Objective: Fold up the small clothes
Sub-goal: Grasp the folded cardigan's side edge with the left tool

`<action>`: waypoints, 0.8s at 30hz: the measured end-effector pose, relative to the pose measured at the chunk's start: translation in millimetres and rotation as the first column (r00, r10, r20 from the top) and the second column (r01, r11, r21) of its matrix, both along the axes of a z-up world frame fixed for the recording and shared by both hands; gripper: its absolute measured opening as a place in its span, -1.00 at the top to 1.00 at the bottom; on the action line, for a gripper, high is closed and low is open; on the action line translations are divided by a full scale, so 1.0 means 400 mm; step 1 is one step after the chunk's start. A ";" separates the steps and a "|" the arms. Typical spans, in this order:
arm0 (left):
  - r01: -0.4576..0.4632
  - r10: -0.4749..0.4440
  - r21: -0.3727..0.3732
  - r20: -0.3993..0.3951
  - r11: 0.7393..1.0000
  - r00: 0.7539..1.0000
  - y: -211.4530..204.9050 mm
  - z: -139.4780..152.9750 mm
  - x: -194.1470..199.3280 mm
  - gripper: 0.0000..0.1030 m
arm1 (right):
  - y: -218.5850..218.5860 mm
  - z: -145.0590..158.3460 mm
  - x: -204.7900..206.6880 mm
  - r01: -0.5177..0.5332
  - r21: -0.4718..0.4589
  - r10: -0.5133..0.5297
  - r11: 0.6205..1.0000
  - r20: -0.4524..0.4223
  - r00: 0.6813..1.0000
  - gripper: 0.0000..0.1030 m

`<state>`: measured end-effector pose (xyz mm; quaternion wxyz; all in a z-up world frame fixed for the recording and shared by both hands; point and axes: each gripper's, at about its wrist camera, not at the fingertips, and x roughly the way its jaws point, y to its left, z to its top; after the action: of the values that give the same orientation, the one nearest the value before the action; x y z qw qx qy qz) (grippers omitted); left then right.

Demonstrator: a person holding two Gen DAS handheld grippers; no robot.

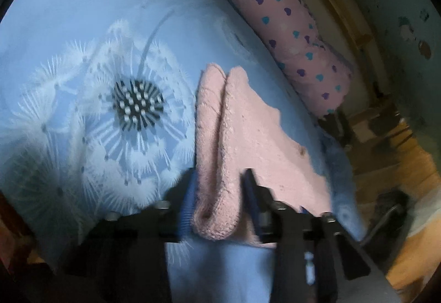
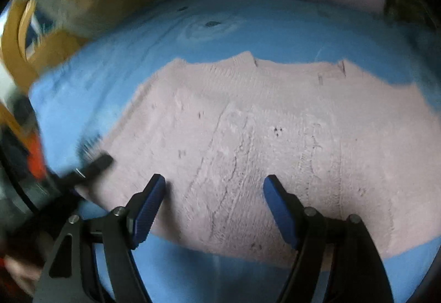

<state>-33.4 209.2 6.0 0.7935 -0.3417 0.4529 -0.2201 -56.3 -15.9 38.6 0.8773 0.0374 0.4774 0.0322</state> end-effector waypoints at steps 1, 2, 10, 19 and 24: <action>-0.003 0.003 -0.025 0.000 1.000 1.000 0.010 -0.005 -0.001 0.99 | 0.007 0.003 -0.001 -0.005 -0.020 0.005 1.000 0.001 1.000 -0.50; 0.000 0.000 -0.069 0.000 0.998 1.000 0.020 -0.009 -0.001 1.00 | 0.008 0.007 0.000 -0.001 -0.020 0.001 1.000 -0.003 1.000 -0.50; -0.011 0.002 -0.192 -0.045 0.981 0.999 0.033 -0.034 -0.004 0.91 | -0.013 0.053 0.051 0.040 0.177 -0.030 0.983 -0.059 0.998 -0.51; -0.069 0.055 -0.208 -0.071 0.976 0.996 0.043 -0.040 -0.048 0.91 | 0.224 0.077 0.253 -0.223 0.074 0.234 0.972 -0.228 0.945 -0.50; -0.063 0.055 -0.180 -0.048 0.982 0.997 0.038 -0.043 -0.049 0.91 | 0.320 0.012 0.381 -0.262 -0.085 0.197 0.961 -0.453 0.869 -0.50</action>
<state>-53.2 224.3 -11.1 0.7554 -0.4305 0.4374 -0.2296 96.1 112.2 43.6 0.7367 -0.0767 0.6654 0.0927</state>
